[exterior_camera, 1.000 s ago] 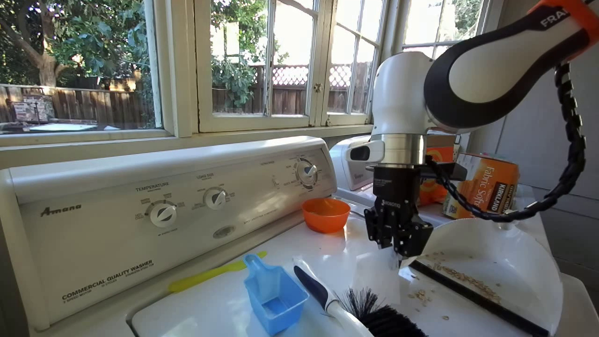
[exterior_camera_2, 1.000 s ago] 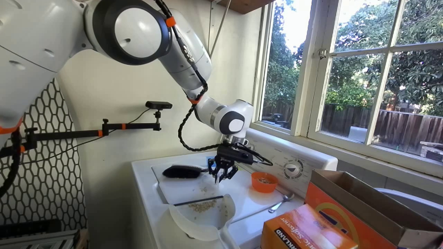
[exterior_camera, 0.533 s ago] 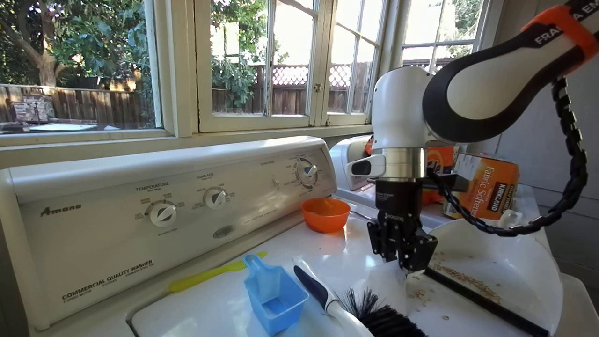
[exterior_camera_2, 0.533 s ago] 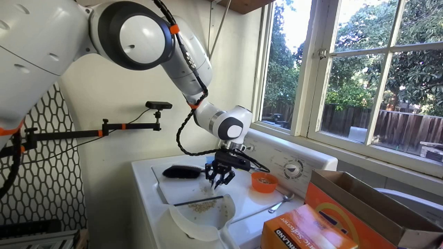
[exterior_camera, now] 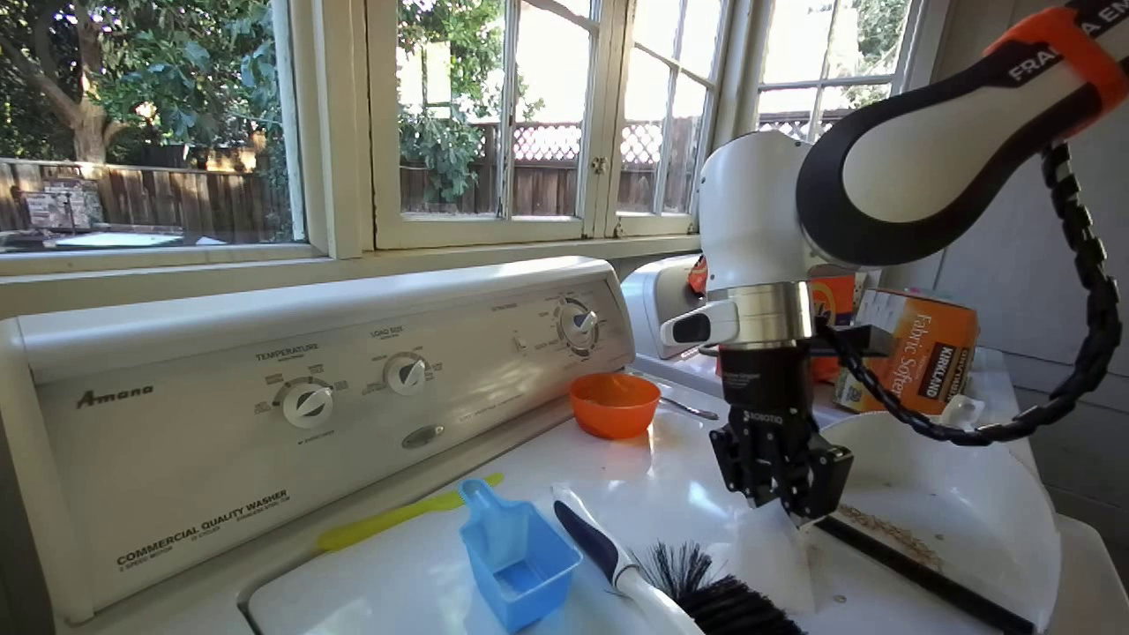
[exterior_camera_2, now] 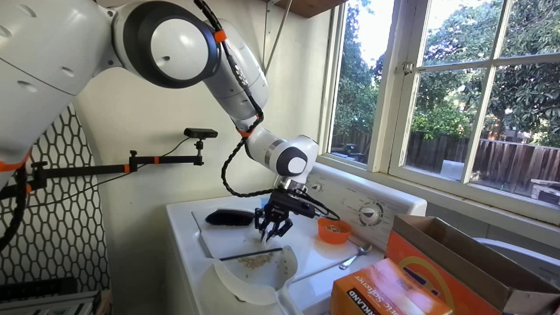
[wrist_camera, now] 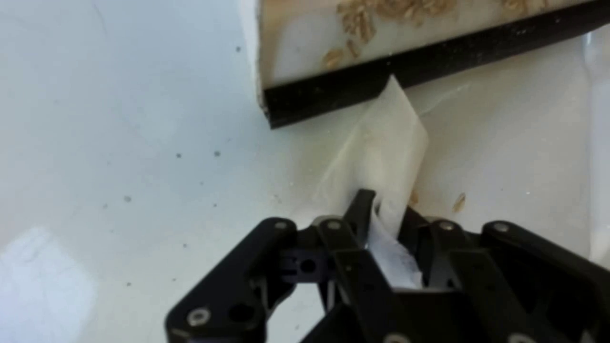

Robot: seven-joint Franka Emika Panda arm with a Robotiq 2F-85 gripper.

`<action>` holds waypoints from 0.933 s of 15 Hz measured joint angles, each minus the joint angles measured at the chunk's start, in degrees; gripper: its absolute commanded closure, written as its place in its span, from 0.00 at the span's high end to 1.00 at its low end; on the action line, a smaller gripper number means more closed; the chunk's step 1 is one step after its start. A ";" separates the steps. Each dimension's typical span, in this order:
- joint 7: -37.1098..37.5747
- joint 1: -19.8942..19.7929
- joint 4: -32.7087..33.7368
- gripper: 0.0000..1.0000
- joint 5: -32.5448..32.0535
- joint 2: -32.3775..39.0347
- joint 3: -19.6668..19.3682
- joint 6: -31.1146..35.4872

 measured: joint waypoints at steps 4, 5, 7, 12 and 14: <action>-0.73 0.00 0.29 0.03 -0.78 -0.02 -0.14 -4.90; -1.07 0.00 0.33 0.03 -0.95 -0.03 -0.20 -6.31; -1.50 0.00 0.38 0.03 -1.62 -0.07 -0.29 -9.10; -1.80 0.02 0.44 0.03 -3.63 -0.50 -0.75 -13.86; -1.81 0.04 0.46 0.03 -4.49 -1.07 -0.96 -15.07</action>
